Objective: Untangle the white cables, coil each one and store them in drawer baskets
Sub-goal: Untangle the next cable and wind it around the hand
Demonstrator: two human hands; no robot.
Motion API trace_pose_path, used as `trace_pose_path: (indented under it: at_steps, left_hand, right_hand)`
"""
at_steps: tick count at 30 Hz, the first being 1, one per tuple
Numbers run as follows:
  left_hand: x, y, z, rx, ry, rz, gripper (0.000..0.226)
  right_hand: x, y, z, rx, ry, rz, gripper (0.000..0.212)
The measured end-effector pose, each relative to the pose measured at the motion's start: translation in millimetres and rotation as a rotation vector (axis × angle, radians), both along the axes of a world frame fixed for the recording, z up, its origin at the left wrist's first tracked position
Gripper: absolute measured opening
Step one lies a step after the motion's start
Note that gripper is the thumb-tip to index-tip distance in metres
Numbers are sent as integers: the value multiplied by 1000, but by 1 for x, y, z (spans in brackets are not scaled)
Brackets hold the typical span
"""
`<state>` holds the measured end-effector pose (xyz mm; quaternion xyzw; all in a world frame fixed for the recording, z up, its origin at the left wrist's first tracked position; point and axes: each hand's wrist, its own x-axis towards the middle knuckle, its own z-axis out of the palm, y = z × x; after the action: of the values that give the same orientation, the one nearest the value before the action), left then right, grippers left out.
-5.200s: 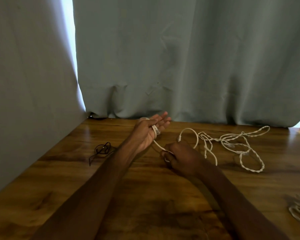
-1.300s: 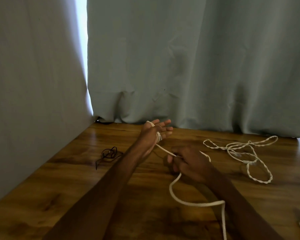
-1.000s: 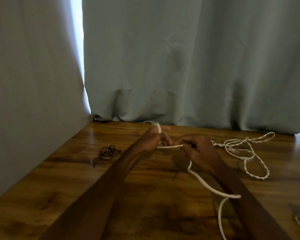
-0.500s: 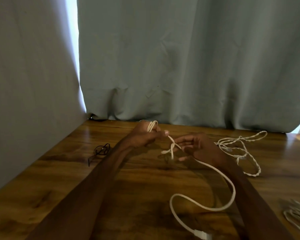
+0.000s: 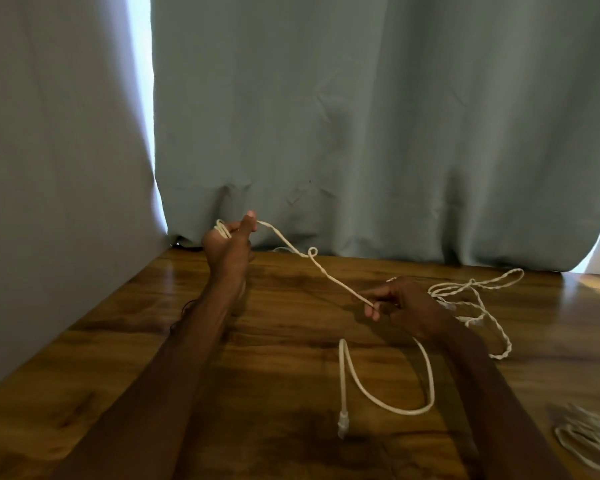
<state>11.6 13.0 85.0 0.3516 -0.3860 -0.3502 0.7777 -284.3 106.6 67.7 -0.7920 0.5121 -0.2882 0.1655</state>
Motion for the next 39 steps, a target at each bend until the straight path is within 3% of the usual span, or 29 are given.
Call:
trace_pose_path:
  at_steps: [6,10,15,17,20,22,26,28,31,34,36,39]
  left_hand:
    - [1,-4,-6,54,11,126,28]
    - [-27,8,-15,-2,-252,159,25]
    - [-54,19,-27,-5,-438,64,28]
    - [-58,23,-31,-2,-479,25,29]
    - [-59,27,-31,-21,-524,-137,25]
    - [-59,32,-29,-54,-574,-231,24]
    - [-52,28,-30,-65,-690,-352,17]
    - [-49,28,-28,-35,-794,-398,19]
    - [-50,34,-25,22,-871,-511,20]
    - [-52,41,-16,30,-819,-788,25]
    - [-52,43,-10,1,-687,-959,29]
    - [-54,44,-6,-27,-446,-1032,33]
  right_hand:
    - [2,1,3,43,-30,75,51]
    - [20,2,-9,241,-60,9,35]
    - [35,-5,-21,211,6,-161,16]
    - [48,-2,-19,156,-61,-217,12]
    - [60,2,-12,-64,-157,-286,55]
    - [59,3,-8,-220,-216,-326,65]
    - [42,-4,-8,-387,-410,-346,43]
    - [33,-9,-10,-423,-371,-406,29]
    - [24,-13,-14,-503,-235,-426,24]
    - [21,-13,-16,-488,-160,-376,20]
    - [19,-12,-16,-469,-89,-358,23]
    - [27,-4,-17,-386,87,-302,25]
